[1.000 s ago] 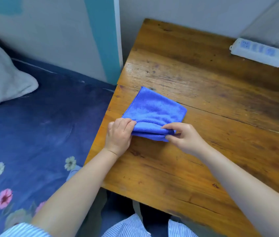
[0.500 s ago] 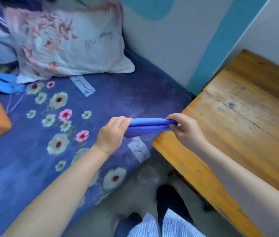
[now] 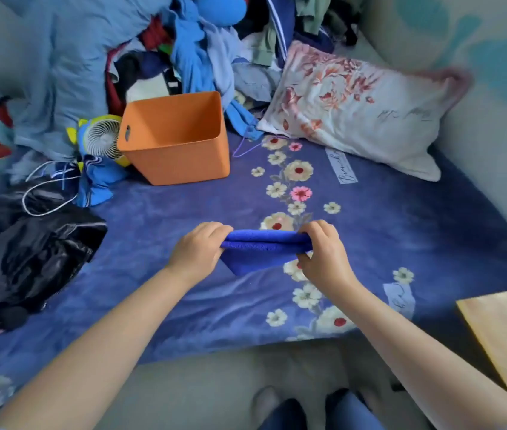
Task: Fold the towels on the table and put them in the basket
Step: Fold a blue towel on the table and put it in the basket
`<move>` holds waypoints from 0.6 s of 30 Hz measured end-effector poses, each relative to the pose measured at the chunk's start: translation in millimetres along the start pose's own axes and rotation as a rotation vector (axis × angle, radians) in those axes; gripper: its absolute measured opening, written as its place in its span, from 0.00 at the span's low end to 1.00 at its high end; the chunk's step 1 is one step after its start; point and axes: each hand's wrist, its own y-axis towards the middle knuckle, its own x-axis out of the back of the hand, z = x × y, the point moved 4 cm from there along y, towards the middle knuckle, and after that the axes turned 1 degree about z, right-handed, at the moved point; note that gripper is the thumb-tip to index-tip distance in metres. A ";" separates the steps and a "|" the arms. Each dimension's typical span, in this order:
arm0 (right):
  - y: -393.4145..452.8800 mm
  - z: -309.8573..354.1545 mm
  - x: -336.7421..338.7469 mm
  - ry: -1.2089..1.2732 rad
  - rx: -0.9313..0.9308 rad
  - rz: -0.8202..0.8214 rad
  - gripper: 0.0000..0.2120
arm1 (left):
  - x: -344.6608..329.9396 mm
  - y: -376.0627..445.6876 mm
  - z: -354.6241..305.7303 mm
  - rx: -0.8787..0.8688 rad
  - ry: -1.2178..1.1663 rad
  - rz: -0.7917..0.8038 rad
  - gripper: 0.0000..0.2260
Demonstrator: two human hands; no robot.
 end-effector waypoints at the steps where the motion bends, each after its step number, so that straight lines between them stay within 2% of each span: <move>1: 5.5 16.0 -11.3 -0.001 0.031 0.019 0.14 | 9.5 -12.7 14.8 0.084 0.040 0.022 0.10; 4: 20.9 52.0 -32.9 -0.028 0.089 0.108 0.15 | 29.9 -35.9 50.6 0.388 0.022 0.159 0.08; 6: 33.2 73.1 -41.6 -0.052 0.148 0.140 0.15 | 42.3 -44.2 69.7 0.480 0.031 0.213 0.10; 11: 69.8 118.4 -57.1 -0.082 0.224 0.188 0.12 | 68.1 -50.5 116.5 0.566 -0.041 0.144 0.10; 18: 143.2 145.8 -79.0 -0.152 0.259 0.221 0.13 | 79.2 -17.8 189.2 0.547 -0.185 0.089 0.11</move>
